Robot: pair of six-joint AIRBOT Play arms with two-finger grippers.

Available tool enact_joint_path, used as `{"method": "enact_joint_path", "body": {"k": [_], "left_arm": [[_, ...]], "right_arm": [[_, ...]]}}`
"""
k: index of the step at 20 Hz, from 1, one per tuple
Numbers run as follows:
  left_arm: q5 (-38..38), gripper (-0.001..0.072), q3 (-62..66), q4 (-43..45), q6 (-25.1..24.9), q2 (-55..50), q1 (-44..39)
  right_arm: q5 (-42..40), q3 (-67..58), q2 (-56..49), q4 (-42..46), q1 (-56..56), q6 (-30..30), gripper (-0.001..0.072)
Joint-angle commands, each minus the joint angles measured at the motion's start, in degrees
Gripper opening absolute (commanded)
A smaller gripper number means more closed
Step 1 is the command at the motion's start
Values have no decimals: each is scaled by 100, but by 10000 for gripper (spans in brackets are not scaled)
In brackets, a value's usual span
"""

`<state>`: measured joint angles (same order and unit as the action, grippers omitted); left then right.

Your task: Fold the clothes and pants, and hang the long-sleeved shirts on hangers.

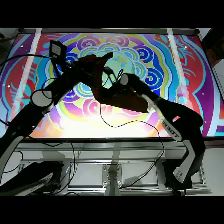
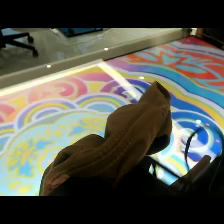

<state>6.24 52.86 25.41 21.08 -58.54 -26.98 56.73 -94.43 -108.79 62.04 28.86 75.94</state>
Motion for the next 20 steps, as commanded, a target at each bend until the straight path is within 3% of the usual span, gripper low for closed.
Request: {"method": "enact_joint_path", "body": {"k": [1, 5, 10, 13, 17, 18, 20], "left_arm": [[-240, 22, 57, 11, -249, -273, -385], [-243, 22, 304, 11, -251, -1172, -944], [-238, 22, 2070, -39, -173, -3169, -2000], [-247, 23, 2647, -37, 188, -4006, -2446], [278, 36, 2621, -33, 555, -4201, -2511], [326, 86, 2621, -33, 555, -4140, -2492], [332, 442, 2621, -35, 557, -3989, -2420]], "right_arm": [[1388, -2, 778, 1158, -686, -52, 8], [2194, -2, 2168, 1467, -1847, -50, 9], [1904, -2, 3652, 1469, -2876, -9, 9], [1888, -2, 3967, 1478, -3202, -11, 9], [1880, 4, 3945, 1519, -3523, -11, 9], [1827, 33, 3936, 1523, -3589, -13, 9], [1694, 131, 3899, 1611, -3718, -55, 9]]}}
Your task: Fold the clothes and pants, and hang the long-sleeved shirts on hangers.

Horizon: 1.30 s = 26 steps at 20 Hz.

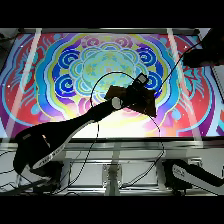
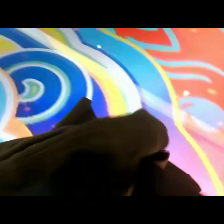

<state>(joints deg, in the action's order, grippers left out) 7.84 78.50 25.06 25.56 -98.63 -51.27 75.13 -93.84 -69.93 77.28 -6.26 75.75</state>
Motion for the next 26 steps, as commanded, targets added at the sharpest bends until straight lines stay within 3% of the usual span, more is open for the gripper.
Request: {"method": "enact_joint_path", "body": {"k": [1, 4, 8, 10, 13, 15, 22, 26], "left_arm": [[256, 513, 57, 2, 125, 122, 79], [815, 510, 57, 2, 153, 501, 372], [852, 506, 57, 2, 153, 1014, 859], [852, 506, 57, 0, 153, 1180, 1123], [852, 506, 57, 0, 155, 1239, 1412], [850, 506, 57, 0, 153, 1235, 1486], [855, 506, 57, 0, 153, 1235, 1495], [855, 507, 57, 0, 153, 1235, 1495]], "right_arm": [[-188, 127, -28, 173, -267, -83, 9], [-208, 332, -286, 433, -546, -188, 9], [-83, 896, -866, 286, -1307, -186, 7], [275, 1405, -1213, -691, -1727, -328, 7], [1121, 2216, -1644, -3373, -1897, -1578, 10], [1123, 2465, -1703, -4076, -1491, -1982, 9], [-807, 2437, -1698, -2732, 935, -1910, 9], [-1784, 2439, -1742, -1427, 1624, -975, 8]]}}
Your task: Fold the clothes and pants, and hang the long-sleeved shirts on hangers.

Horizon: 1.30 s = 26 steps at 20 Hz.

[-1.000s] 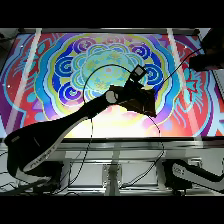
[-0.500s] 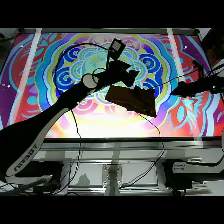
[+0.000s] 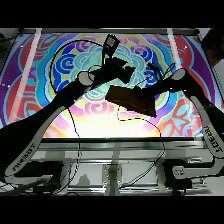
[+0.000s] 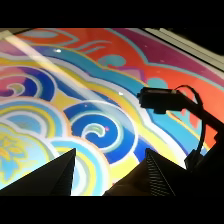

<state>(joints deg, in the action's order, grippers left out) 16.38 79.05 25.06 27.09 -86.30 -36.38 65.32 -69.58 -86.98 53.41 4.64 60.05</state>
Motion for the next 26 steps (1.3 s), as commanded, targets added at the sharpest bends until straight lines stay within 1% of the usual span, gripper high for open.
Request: {"method": "enact_joint_path", "body": {"k": [1, 3, 4, 6, 8, 12, 13, 15, 17, 19, 20, 21, 22, 23, 24, 26], "left_arm": [[2, 506, 2, 0, 0, 2, 7], [33, 506, 2, 0, 0, 2, 7], [107, 506, 2, 0, 0, 2, 9], [181, 506, 2, 2, 0, 2, 11], [192, 506, 2, 2, 0, 2, 9], [192, 506, 2, 2, 0, 2, 9], [192, 506, 2, 2, 0, 2, 9], [190, 506, 2, 0, 0, 2, 9], [192, 506, 2, 2, 0, 2, 9], [192, 506, 2, 2, 0, 2, 9], [190, 506, 2, 2, -2, 2, 11], [190, 506, 2, 2, -2, 2, 11], [190, 506, 2, 2, -2, 2, 11], [190, 506, 2, 2, -2, 2, 11], [190, 506, 2, 2, -2, 2, 11], [190, 506, 2, 2, -2, 2, 11]], "right_arm": [[-813, 13, -72, 1222, 553, 811, 8], [-717, 13, -149, 1882, 494, 1327, 8], [-664, 13, -160, 2398, 417, 1703, 8], [-435, 13, -160, 3233, 184, 2236, 8], [-4, 13, -160, 3547, -181, 2347, 8], [855, 13, -157, 3473, -1067, 2323, 8], [964, 13, -157, 3298, -1255, 2247, 9], [1088, 13, -157, 2389, -1639, 1613, 8], [1069, 13, -155, 1104, -2087, 968, 10], [1150, 13, -160, -273, -2625, 151, 9], [1259, 13, -173, -872, -2907, -50, 9], [1355, 15, -201, -1207, -3134, -63, 13], [1379, 33, -212, -1296, -3283, -9, 143], [1353, 90, -212, -1237, -3327, 240, 417], [1342, 177, -214, -1154, -3305, 363, 504], [1187, 466, -227, -918, -3091, 433, 528]]}}
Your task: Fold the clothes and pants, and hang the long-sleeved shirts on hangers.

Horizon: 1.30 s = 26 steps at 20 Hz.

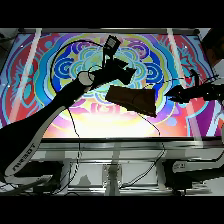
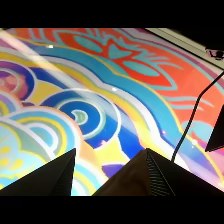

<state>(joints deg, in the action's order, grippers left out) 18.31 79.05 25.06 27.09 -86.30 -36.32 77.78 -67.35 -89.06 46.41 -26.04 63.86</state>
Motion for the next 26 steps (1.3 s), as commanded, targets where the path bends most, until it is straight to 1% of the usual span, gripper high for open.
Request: {"method": "enact_joint_path", "body": {"k": [1, 3, 5, 8, 10, 11, 13, 14, 15, 16, 17, 18, 19, 20, 21, 22, 23, 24, 26], "left_arm": [[-2, 506, 2, 2, 0, 2, 2], [-2, 506, 2, 0, 0, 2, 2], [0, 506, 2, 2, -2, 2, 2], [-2, 506, 2, 2, -2, 2, 2], [0, 506, 2, 0, 0, 2, 2], [0, 506, 2, 2, -2, 2, 2], [-2, 506, 2, 2, -2, 2, 2], [-2, 506, 2, 2, -2, 2, 4], [-2, 506, 2, 2, -2, 2, 4], [-2, 506, 2, 2, -2, 2, 4], [-2, 506, 2, 4, -4, 2, 4], [-4, 506, 2, 9, -4, 2, 7], [-2, 504, 2, 61, -4, 4, 26], [-2, 489, 2, 142, -4, 4, 48], [0, 369, 2, 258, -4, 15, 74], [24, 201, 2, 431, -4, 37, 146], [98, 89, 2, 625, -4, 81, 212], [249, 53, 2, 833, -4, 144, 304], [780, 52, 2, 1102, 0, 271, 573]], "right_arm": [[-260, 444, -31, -118, 125, 184, 581], [-796, 839, -31, -81, 413, 437, 627], [-1231, 1071, -33, -166, 702, 616, 630], [-1408, 1080, -221, -461, 1110, 837, 630], [-1510, 1080, -455, -476, 1335, 1235, 630], [-1493, 1082, -590, -573, 1447, 1320, 629], [-1493, 1080, -787, -990, 1650, 1237, 628], [-1556, 1080, -824, -1246, 1744, 979, 617], [-1641, 1075, -817, -1460, 1825, 697, 560], [-1700, 1032, -811, -1665, 1899, 426, 444], [-1749, 951, -809, -1818, 1958, 264, 307], [-1753, 826, -809, -1923, 1996, 181, 152], [-1738, 654, -807, -1998, 2006, 160, 13], [-1720, 426, -802, -2002, 1993, 136, 9], [-1711, 205, -782, -1976, 1952, 92, 9], [-1733, -42, -732, -1945, 1871, 90, 9], [-1751, -282, -675, -1937, 1753, 90, 9], [-1749, -546, -605, -1928, 1578, 92, 10], [-1740, -992, -428, -1893, 1115, 101, 9]]}}
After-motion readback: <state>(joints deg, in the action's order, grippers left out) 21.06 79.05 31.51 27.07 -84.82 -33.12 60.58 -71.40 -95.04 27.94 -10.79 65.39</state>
